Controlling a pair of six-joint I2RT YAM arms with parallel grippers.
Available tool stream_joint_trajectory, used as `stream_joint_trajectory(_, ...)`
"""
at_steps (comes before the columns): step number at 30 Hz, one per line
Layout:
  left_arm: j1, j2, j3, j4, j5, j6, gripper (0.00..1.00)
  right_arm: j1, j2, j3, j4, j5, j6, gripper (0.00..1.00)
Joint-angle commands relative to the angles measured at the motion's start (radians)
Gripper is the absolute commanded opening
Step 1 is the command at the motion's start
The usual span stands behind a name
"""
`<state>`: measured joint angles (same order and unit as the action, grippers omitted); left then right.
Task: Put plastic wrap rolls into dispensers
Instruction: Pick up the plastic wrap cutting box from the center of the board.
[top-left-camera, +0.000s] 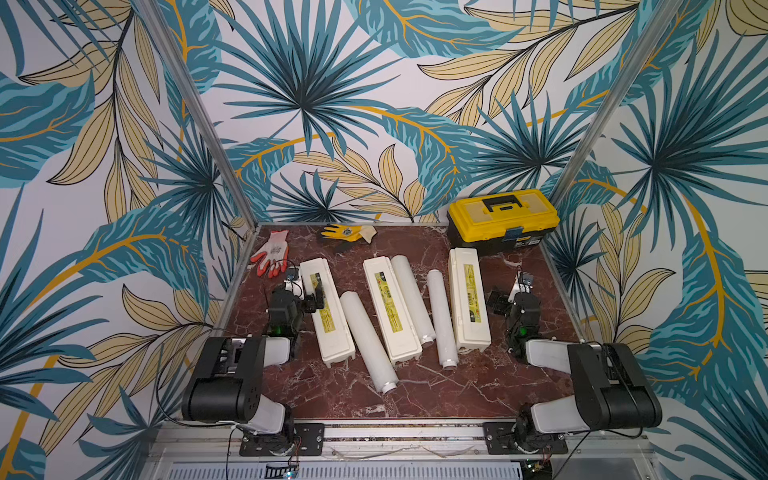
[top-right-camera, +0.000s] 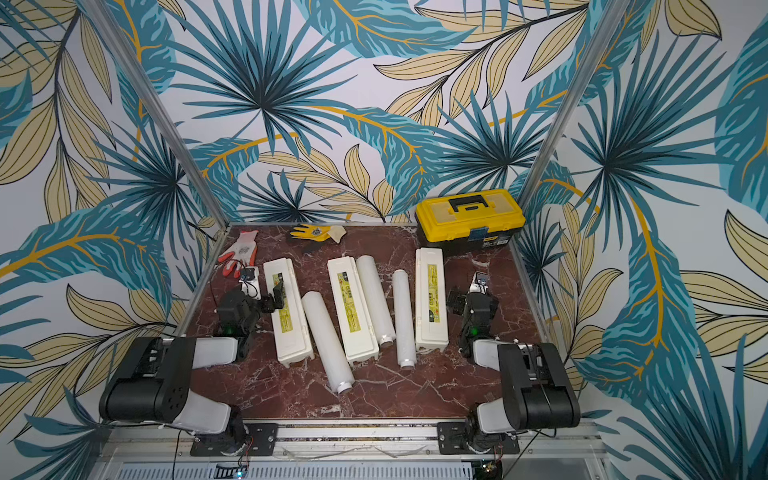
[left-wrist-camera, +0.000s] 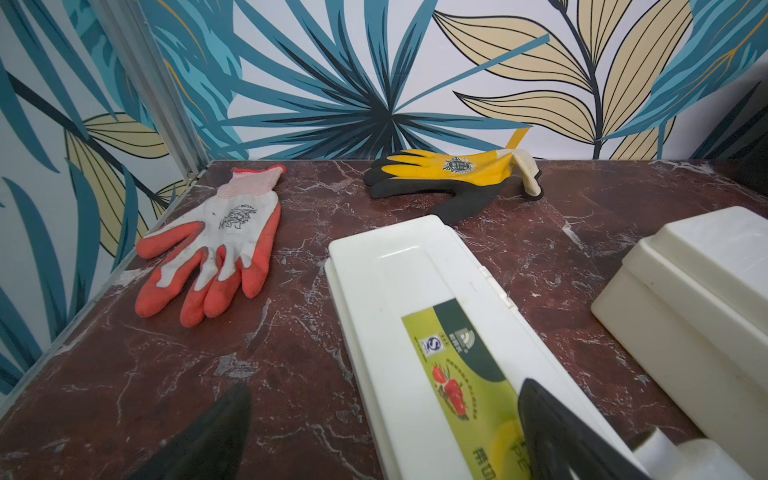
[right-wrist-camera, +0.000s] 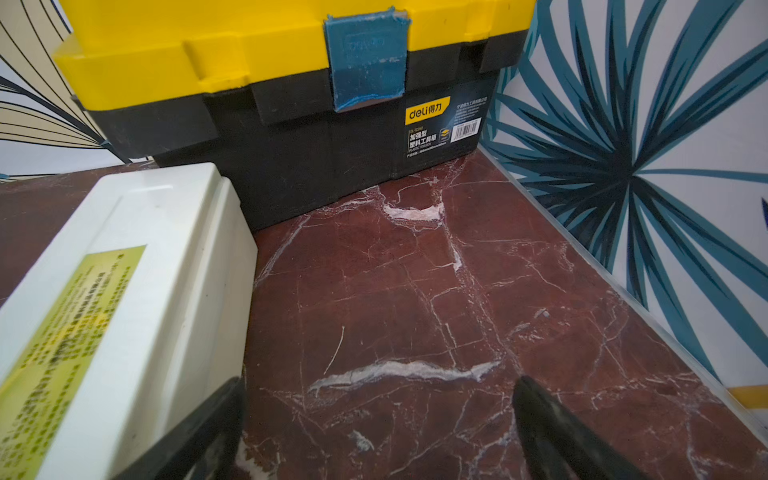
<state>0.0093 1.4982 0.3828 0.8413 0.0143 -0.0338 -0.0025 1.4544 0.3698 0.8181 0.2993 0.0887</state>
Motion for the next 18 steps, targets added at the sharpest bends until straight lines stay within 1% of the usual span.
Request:
stream_joint_trajectory(1,0.013,0.017,0.031,-0.031,-0.027,0.016,0.99,-0.005,0.011,0.009,0.021,0.014,-0.012,0.99)
stream_joint_trajectory(18,0.013,0.020,0.034,-0.033,-0.040,0.010,1.00,-0.005,0.014,0.012,0.018,0.014,-0.011,0.99)
